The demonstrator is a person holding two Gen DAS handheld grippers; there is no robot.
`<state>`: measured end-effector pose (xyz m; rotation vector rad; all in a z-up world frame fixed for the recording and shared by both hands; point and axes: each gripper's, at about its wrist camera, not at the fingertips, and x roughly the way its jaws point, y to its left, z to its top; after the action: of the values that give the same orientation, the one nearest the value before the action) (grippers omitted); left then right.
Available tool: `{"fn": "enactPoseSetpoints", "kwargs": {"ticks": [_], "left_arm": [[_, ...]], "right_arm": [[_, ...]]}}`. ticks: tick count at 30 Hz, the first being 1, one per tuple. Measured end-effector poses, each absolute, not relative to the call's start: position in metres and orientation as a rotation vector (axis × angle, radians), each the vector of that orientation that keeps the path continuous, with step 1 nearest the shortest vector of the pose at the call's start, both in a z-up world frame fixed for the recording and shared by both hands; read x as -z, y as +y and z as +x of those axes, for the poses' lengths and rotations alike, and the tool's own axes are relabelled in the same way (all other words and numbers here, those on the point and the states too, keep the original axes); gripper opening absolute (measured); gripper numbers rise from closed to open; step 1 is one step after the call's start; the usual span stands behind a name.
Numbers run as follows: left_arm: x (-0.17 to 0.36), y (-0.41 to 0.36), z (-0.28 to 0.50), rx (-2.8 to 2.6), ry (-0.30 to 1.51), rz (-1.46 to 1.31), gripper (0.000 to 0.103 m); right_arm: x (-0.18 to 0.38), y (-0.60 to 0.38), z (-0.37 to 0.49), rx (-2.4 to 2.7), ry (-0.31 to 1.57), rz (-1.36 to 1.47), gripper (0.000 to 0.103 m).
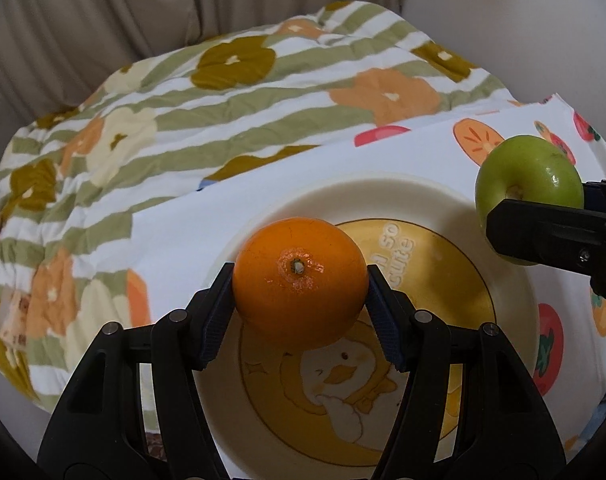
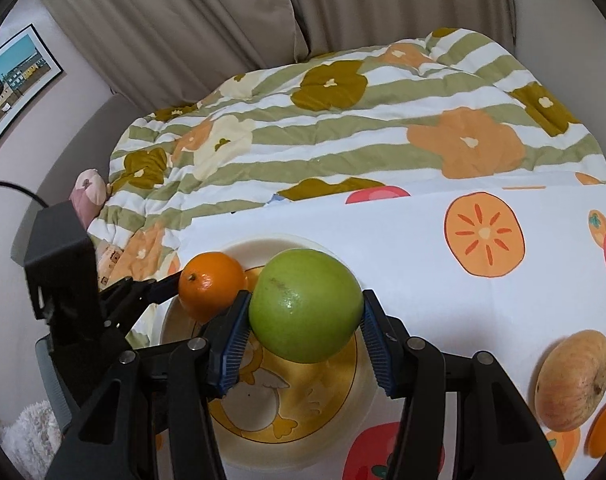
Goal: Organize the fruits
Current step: 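Carry both fruits to the duck bowl and open the left tool over it, then lower the green apple into the bowl and open the right tool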
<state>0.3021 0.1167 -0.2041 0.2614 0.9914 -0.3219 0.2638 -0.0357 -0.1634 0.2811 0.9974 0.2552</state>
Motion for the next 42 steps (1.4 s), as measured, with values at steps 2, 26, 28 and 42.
{"fn": "enactPoseSetpoints", "kwargs": {"ticks": [2, 26, 28, 42], "left_arm": [[0.205, 0.114, 0.302, 0.336, 0.996, 0.269, 0.068], [0.168, 0.164, 0.263, 0.26, 0.932, 0.185, 0.103], [0.171, 0.165, 0.262, 0.257, 0.938, 0.181, 0.103], [0.181, 0.174, 0.268, 0.259, 0.961, 0.184, 0.103]], "right_arm": [[0.164, -0.037, 0.262, -0.246, 1.0, 0.29, 0.05], [0.175, -0.015, 0.27, -0.34, 1.032, 0.152, 0.05], [0.179, -0.01, 0.276, -0.362, 1.03, 0.118, 0.05], [0.2, 0.013, 0.293, -0.431, 1.016, -0.035, 0.05]]}}
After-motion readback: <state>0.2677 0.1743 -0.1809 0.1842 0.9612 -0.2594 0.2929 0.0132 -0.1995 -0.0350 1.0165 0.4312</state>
